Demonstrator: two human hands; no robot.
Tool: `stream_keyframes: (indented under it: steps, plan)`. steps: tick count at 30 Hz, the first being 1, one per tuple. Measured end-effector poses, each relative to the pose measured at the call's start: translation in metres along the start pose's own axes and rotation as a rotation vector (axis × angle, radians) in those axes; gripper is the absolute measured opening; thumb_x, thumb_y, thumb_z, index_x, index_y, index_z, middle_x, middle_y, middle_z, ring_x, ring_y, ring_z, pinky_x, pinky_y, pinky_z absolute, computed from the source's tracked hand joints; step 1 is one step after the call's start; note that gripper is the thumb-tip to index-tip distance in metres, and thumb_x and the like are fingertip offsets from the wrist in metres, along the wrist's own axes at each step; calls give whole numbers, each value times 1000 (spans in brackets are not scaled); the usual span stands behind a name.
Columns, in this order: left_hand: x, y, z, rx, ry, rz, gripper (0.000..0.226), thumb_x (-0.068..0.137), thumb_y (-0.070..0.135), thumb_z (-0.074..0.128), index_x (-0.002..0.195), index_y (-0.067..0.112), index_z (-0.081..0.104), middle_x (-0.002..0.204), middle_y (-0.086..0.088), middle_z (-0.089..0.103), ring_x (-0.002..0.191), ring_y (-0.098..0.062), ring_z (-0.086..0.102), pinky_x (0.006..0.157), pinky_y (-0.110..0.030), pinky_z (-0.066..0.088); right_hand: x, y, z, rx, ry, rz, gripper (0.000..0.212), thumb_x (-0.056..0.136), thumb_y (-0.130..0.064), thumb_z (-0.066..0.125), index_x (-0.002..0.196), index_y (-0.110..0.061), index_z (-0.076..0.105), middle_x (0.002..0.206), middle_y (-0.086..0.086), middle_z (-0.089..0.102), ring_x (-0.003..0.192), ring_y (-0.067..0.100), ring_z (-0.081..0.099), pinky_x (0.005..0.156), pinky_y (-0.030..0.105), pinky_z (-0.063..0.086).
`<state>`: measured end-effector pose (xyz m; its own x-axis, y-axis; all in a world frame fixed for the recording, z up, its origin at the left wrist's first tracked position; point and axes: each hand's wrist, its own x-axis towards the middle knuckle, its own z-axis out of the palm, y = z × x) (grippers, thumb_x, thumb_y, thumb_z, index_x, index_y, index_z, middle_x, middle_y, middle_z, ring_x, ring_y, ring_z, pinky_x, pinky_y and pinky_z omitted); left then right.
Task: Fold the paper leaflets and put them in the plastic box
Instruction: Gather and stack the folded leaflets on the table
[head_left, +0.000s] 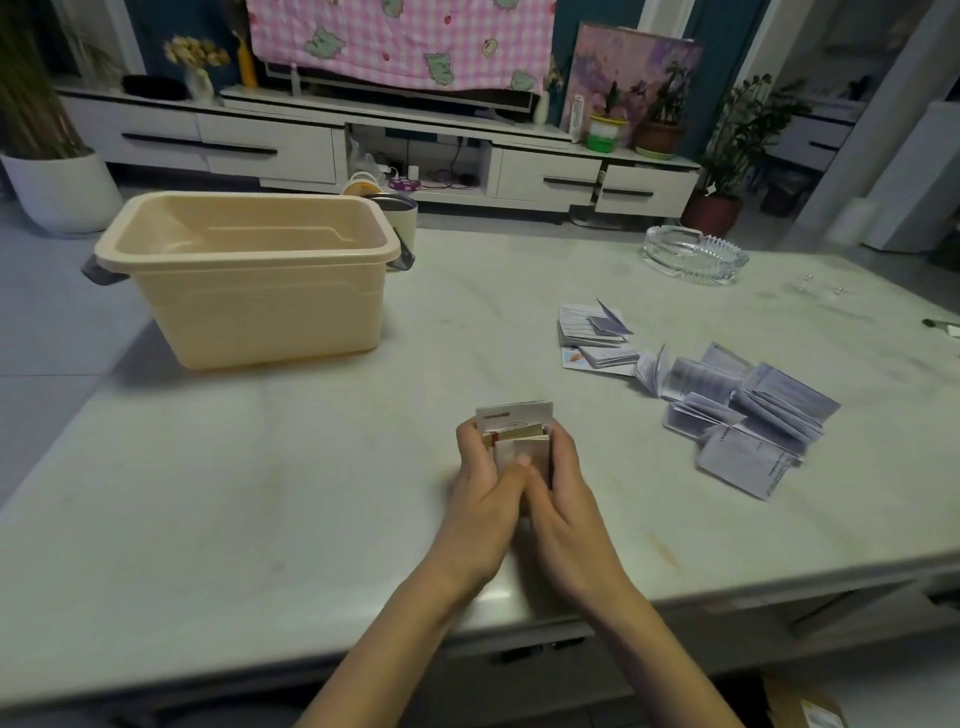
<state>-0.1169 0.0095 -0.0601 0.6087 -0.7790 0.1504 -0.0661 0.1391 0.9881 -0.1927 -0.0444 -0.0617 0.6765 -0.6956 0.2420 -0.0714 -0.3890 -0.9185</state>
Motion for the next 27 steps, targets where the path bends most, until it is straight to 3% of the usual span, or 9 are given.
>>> stream_keyframes:
  steps: [2, 5, 9, 13, 15, 19, 22, 25, 27]
  plan:
    - [0, -3, 1, 96, -19, 50, 24, 92, 15, 42, 111, 20, 28, 111, 10, 54, 103, -4, 56, 83, -5, 41, -4, 6, 0, -81, 51, -12, 33, 97, -12, 42, 130, -18, 42, 112, -7, 64, 98, 0, 60, 85, 15, 46]
    - [0, -2, 1, 237, 5, 101, 20, 95, 8, 43, 106, 20, 31, 104, 11, 55, 93, -4, 56, 74, -2, 40, -4, 11, -2, -139, 177, -41, 27, 92, -13, 52, 118, -13, 53, 98, -11, 67, 85, 2, 63, 73, 14, 46]
    - [2, -2, -4, 218, 36, 107, 15, 93, 3, 49, 103, 14, 46, 94, 21, 59, 83, 13, 57, 72, -3, 40, -3, 9, -20, -154, 114, -83, 24, 89, -8, 59, 108, -22, 58, 102, -8, 67, 92, 1, 64, 82, 17, 50]
    - [1, 0, -4, 199, 10, 67, 18, 93, 9, 52, 110, 11, 50, 101, 15, 59, 98, -7, 57, 84, -18, 44, -3, 19, -76, -405, 358, -83, 32, 85, -7, 65, 114, -18, 56, 113, 4, 59, 103, 21, 56, 90, 28, 43]
    - [0, 2, -3, 167, 4, 45, 20, 93, 10, 53, 113, 12, 51, 106, 10, 61, 101, -9, 57, 89, -23, 44, 1, 27, -115, -677, 489, -89, 40, 78, -10, 65, 118, -7, 56, 118, 14, 58, 109, 34, 52, 94, 34, 34]
    - [1, 2, 1, 48, 21, -41, 18, 92, 11, 54, 108, 19, 52, 109, 4, 63, 104, -15, 60, 92, -31, 48, 11, 38, -166, -1064, 385, 56, 61, 72, -8, 72, 129, -6, 50, 128, 16, 55, 115, 39, 50, 93, 44, 38]
    - [1, 3, 6, -46, 16, -117, 15, 92, 12, 54, 100, 25, 53, 108, 0, 64, 102, -18, 62, 92, -39, 50, 11, 45, -172, -1079, 345, 129, 41, 78, -7, 69, 119, -5, 58, 113, 19, 63, 103, 41, 57, 82, 45, 43]
    - [0, 6, 8, -109, 8, -164, 15, 93, 11, 53, 96, 26, 51, 105, 3, 64, 96, -12, 62, 87, -29, 50, 4, 41, -166, -974, 435, 29, 13, 80, 2, 65, 93, 0, 67, 87, 22, 68, 81, 40, 62, 70, 37, 43]
    - [-2, 8, 7, -125, 6, -179, 14, 94, 12, 52, 96, 26, 50, 104, 5, 63, 93, -8, 61, 82, -22, 49, -3, 24, -155, -772, 521, -20, 7, 81, 0, 65, 87, -2, 68, 82, 15, 69, 75, 26, 62, 68, 27, 44]
